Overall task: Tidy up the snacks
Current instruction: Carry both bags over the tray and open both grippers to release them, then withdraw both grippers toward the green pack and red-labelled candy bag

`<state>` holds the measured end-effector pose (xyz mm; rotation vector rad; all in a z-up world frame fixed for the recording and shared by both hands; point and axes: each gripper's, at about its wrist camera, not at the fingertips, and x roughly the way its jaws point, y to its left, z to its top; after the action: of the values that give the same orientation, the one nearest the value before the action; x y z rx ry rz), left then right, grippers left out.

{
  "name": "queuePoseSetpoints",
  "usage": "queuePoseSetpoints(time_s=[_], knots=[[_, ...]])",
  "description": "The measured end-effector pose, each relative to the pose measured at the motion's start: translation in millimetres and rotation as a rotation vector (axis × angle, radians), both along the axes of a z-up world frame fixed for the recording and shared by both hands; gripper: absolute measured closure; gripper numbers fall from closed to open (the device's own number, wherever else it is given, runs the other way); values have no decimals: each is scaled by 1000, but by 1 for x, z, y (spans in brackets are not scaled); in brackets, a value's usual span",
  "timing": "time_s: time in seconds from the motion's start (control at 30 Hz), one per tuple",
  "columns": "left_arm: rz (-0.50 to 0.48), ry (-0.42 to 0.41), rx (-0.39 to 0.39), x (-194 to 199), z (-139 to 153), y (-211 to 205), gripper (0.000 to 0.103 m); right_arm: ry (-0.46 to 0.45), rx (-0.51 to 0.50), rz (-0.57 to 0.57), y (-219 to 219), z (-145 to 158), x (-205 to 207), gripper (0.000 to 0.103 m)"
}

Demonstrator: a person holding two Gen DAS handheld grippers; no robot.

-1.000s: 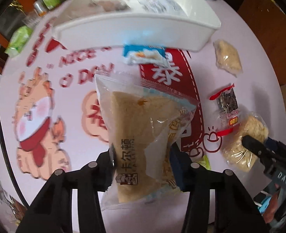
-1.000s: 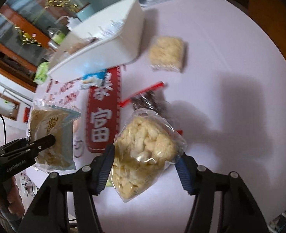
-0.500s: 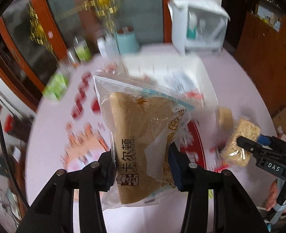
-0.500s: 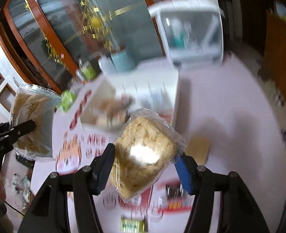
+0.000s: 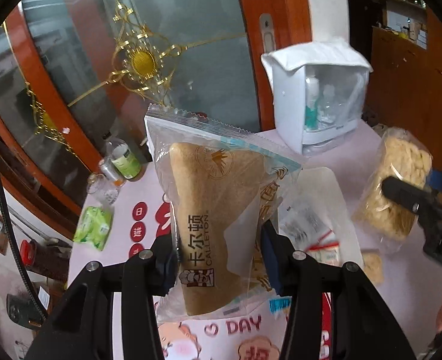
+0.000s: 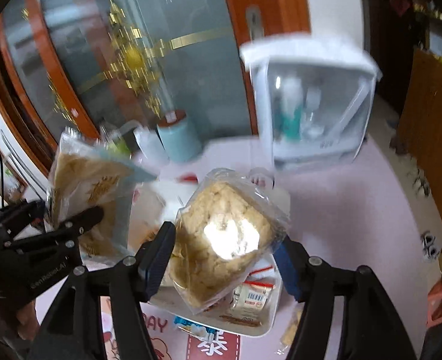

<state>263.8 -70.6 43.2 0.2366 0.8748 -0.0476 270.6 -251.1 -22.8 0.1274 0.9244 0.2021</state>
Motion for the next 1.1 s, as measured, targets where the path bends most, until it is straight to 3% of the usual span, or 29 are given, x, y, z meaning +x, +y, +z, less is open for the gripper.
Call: queuePoseSetpoints(time_s=[0.1, 0.13, 0.17, 0.23, 0.53, 0.77, 1.1], knots=[[10, 53, -29, 32, -30, 2, 52, 49, -30, 15, 7, -27, 13, 36], [7, 78, -35, 42, -44, 3, 46, 46, -37, 19, 9, -29, 13, 33], [7, 95, -32, 49, -53, 3, 31, 40, -43, 29, 11, -32, 12, 24], [2, 108, -27, 57, -67, 4, 10, 29, -57, 38, 12, -33, 10, 20], [15, 205, -28, 67, -105, 10, 9, 35, -64, 53, 7, -31, 1, 20], [-10, 199, 6, 40, -96, 3, 9, 39, -78, 64, -4, -29, -27, 20], [-54, 159, 23, -34, -83, -13, 9, 78, -93, 40, -42, -42, -95, 20]])
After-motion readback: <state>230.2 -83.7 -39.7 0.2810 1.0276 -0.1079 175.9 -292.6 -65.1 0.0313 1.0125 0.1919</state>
